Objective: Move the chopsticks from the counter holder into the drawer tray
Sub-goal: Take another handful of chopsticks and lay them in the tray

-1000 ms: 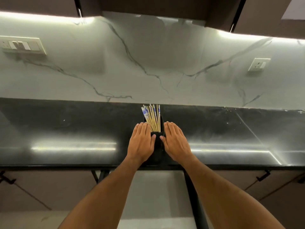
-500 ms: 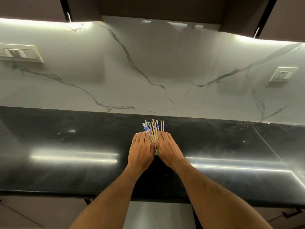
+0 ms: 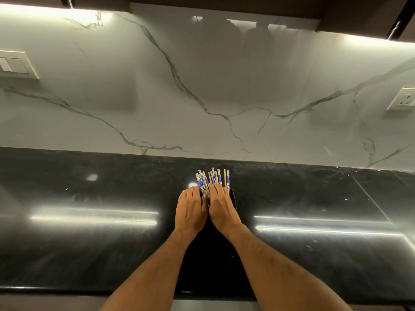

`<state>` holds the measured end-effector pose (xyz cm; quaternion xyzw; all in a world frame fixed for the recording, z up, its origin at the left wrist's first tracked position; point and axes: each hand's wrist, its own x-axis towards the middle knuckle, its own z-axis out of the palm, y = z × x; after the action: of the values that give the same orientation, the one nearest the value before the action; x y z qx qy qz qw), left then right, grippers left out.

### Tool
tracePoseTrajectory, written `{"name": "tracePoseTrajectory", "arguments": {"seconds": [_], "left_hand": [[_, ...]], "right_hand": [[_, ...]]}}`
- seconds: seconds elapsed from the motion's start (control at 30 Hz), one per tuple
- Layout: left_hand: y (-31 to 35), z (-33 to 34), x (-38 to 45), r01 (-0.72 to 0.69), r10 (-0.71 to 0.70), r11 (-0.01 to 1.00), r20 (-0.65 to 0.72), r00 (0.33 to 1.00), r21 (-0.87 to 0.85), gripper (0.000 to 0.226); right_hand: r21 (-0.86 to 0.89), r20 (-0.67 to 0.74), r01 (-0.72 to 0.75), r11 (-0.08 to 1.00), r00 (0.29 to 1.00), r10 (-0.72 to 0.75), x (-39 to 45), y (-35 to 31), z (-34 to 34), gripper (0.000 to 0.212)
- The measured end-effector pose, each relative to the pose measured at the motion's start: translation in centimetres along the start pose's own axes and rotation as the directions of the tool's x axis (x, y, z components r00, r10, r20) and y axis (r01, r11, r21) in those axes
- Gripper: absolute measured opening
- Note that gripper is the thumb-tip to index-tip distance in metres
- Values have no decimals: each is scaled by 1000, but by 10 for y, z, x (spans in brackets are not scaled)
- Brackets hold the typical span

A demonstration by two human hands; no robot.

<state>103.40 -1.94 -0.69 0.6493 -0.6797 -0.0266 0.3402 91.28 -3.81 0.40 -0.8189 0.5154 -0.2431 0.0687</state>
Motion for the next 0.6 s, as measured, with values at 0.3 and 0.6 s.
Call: {"name": "tracePoseTrajectory", "arguments": {"seconds": [0.3, 0.6], "left_hand": [[-9, 10, 12, 179, -134, 906, 142, 981, -383, 22], [5, 10, 34, 467, -360, 513, 314, 879, -720, 21]], "right_hand": [[63, -40, -47, 997, 998, 50, 10, -3, 0, 37], [145, -26, -157, 977, 986, 162, 19, -12, -1, 38]]}}
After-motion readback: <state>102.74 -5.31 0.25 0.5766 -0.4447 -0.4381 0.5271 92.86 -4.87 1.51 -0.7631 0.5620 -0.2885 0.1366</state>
